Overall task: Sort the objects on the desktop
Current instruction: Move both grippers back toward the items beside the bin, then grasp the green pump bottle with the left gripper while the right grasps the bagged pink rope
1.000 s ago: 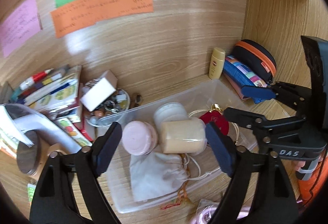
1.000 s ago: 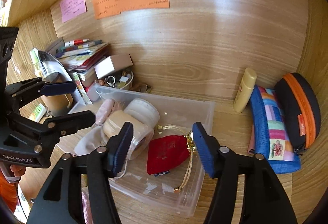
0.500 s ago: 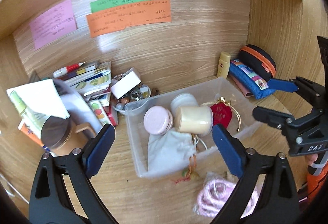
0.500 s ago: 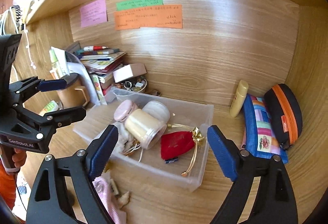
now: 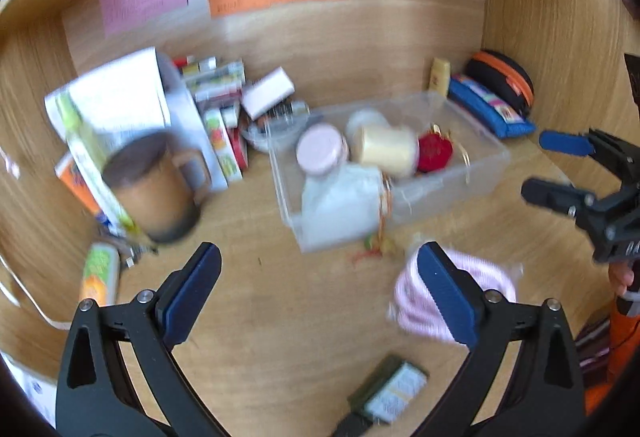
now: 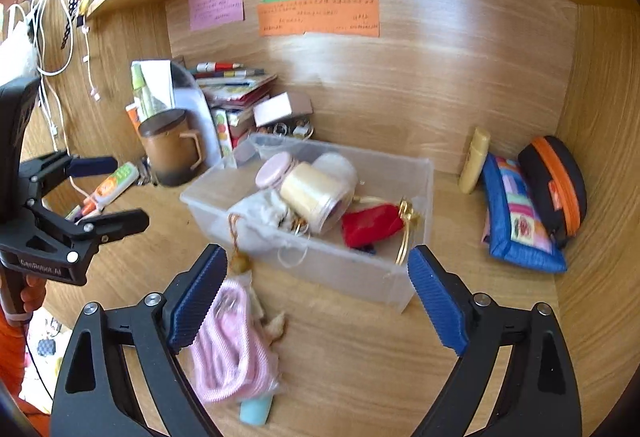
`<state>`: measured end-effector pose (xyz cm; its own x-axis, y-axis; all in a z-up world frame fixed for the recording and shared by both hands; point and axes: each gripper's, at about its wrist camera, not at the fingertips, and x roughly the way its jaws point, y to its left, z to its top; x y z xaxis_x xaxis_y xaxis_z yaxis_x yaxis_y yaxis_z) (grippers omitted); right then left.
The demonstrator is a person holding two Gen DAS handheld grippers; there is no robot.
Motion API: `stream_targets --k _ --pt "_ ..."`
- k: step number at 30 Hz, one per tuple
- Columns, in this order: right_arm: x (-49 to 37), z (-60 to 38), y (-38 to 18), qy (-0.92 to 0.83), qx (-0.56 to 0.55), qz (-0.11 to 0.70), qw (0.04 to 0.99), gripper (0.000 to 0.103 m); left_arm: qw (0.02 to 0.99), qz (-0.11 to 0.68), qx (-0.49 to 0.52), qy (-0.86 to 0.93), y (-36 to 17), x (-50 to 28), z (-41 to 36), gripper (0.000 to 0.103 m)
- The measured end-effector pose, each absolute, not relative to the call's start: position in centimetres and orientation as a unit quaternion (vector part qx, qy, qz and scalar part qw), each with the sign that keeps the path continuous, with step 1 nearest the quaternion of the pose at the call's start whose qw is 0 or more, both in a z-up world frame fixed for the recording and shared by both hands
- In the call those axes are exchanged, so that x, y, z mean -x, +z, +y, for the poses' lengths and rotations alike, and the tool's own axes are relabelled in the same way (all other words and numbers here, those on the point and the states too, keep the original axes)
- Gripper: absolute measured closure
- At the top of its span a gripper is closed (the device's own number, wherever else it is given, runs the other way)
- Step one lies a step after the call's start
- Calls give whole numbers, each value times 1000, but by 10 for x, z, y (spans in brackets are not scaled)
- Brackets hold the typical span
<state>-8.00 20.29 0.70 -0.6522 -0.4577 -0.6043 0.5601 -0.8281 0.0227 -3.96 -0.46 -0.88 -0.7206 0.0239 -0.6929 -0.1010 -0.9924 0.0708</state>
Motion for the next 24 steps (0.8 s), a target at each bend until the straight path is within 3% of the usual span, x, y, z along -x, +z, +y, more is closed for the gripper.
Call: stream_targets --k 9,24 --pt "63 204 -16 -889 -338 75 299 12 48 35 417 907 -48 5 -10 3" --pt "53 160 -74 -834 -404 138 348 12 95 27 461 882 -90 -17 4 3"
